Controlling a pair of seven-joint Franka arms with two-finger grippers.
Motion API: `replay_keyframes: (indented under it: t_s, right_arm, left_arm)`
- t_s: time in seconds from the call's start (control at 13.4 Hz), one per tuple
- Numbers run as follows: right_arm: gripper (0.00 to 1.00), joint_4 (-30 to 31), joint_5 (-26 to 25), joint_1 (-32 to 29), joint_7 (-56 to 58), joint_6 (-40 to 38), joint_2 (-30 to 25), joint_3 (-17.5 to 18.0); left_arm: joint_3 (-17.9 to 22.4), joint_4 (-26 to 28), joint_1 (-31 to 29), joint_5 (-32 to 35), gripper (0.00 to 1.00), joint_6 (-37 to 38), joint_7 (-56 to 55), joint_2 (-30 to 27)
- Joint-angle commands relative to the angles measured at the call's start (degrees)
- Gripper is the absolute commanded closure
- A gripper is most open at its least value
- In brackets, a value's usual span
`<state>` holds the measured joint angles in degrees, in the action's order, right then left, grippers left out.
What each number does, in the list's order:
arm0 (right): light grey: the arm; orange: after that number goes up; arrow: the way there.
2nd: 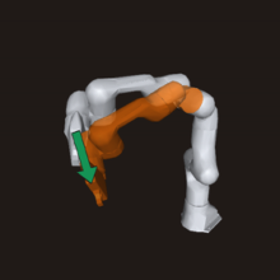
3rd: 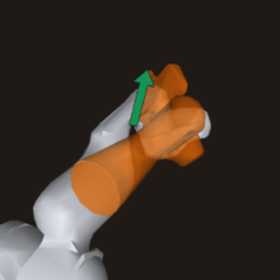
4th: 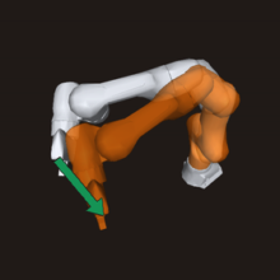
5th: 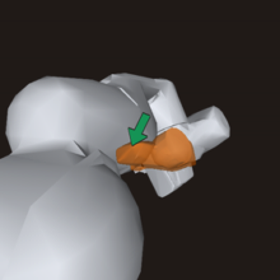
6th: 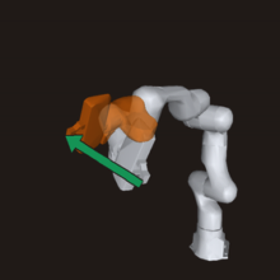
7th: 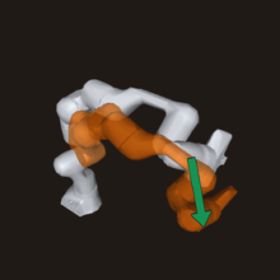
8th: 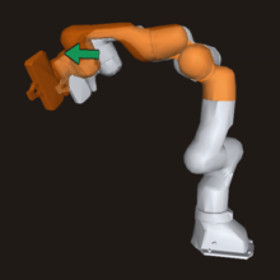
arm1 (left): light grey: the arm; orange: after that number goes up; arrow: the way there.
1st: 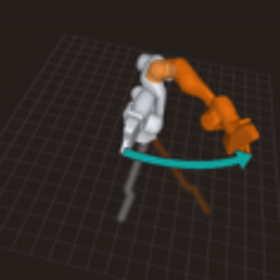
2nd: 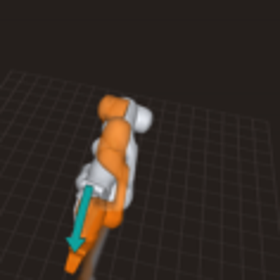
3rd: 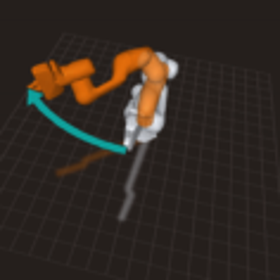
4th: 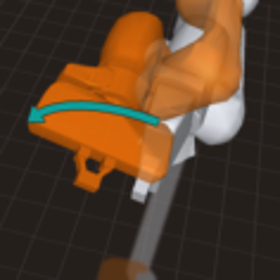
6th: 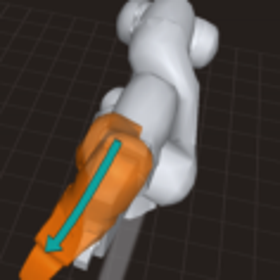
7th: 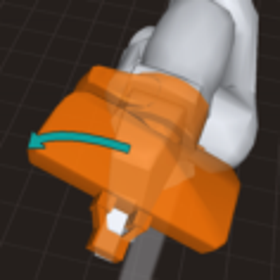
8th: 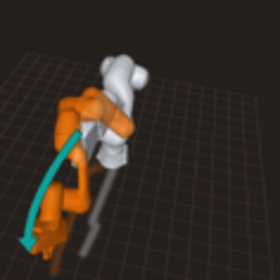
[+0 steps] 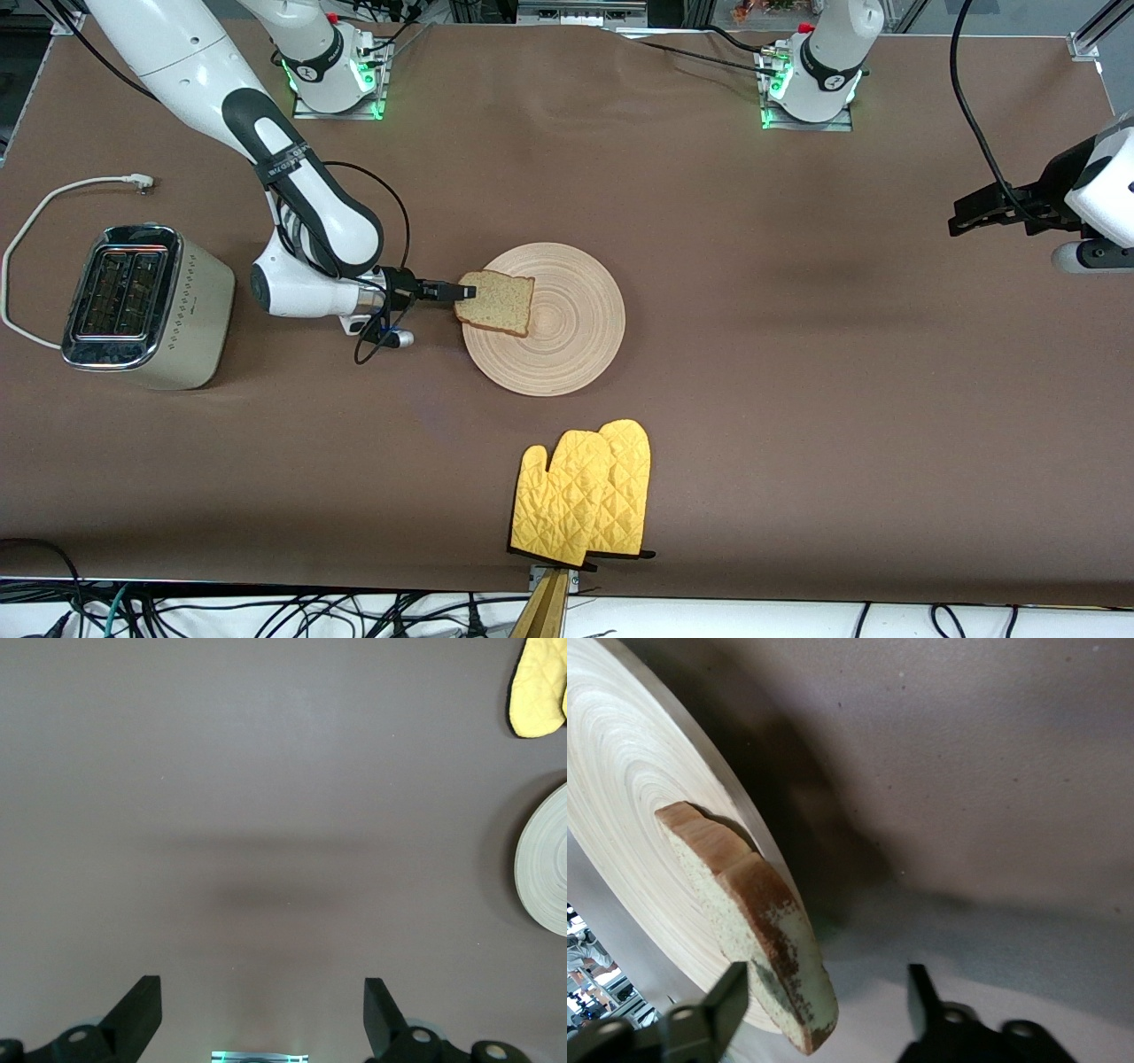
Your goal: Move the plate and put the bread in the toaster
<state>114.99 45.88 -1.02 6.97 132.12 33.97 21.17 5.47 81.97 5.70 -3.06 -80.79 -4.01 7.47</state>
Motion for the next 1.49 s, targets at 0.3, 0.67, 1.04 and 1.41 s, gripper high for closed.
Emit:
replay_keyframes:
  t_s: [0.3,0.67,1.04,1.41]
  right_arm:
    - [1.00,0.15,0.44,-0.39,1.47,0.42,-0.93,0.72]
    - [1.00,-1.25,-0.09,0.32,1.47,0.42,-1.19,0.72]
    - [1.00,-4.42,-10.19,0.58,0.76,0.07,-1.54,0.46]
    - [1.00,-9.76,-13.71,0.41,0.24,-8.94,-2.42,-3.57]
  left_arm:
    - [-10.89,0.55,-2.35,4.28,0.00,-1.38,-7.91,-3.15]
    - [-21.03,1.18,-13.96,4.02,0.00,-1.21,-9.61,-4.31]
    - [-16.05,0.39,-11.52,3.41,0.00,-1.03,-9.70,-3.96]
    - [-11.01,0.39,-6.93,2.88,0.00,-0.95,-9.96,-4.13]
